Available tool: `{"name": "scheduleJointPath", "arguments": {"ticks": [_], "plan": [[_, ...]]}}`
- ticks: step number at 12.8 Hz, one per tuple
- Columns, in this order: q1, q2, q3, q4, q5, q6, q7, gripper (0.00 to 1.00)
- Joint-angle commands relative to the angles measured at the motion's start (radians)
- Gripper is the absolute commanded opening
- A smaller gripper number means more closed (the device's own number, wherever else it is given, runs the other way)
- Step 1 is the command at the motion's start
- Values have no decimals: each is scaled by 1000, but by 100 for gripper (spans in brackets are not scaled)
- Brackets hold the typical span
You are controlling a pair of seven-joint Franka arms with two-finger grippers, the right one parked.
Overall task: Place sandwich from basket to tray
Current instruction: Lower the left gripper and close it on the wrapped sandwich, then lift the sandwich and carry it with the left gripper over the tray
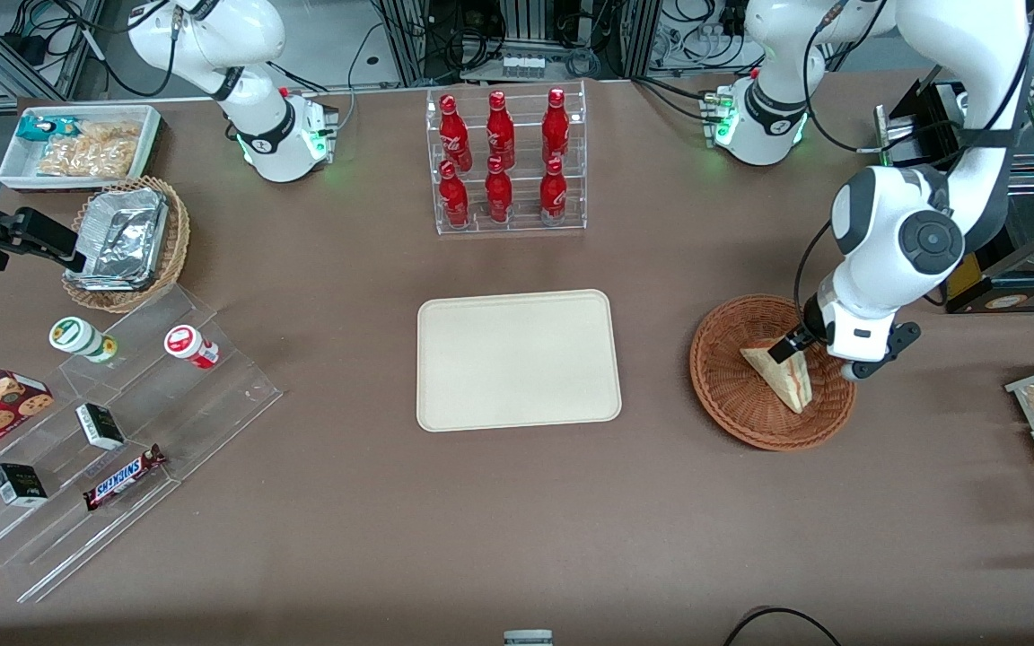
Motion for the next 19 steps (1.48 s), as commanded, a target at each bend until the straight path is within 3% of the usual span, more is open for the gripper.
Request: {"name": "scheduleJointPath", "arguments": {"ticks": [1, 3, 4, 5, 6, 7, 9, 12, 15, 19], "plan": [[0, 46, 0, -9, 6, 59, -26, 100], [3, 85, 0, -8, 6, 88, -23, 100], [4, 100, 0, -6, 6, 96, -20, 94], [4, 105, 0, -6, 6, 96, -20, 63], [6, 103, 0, -8, 7, 90, -9, 24], [4, 99, 2, -6, 9, 82, 26, 9], [4, 80, 2, 4, 9, 33, 101, 3], [-9, 53, -4, 78, 18, -94, 154, 3], [-116, 62, -14, 232, 30, -293, 157, 7], [-307, 204, -15, 473, 69, -423, 218, 9]]}}
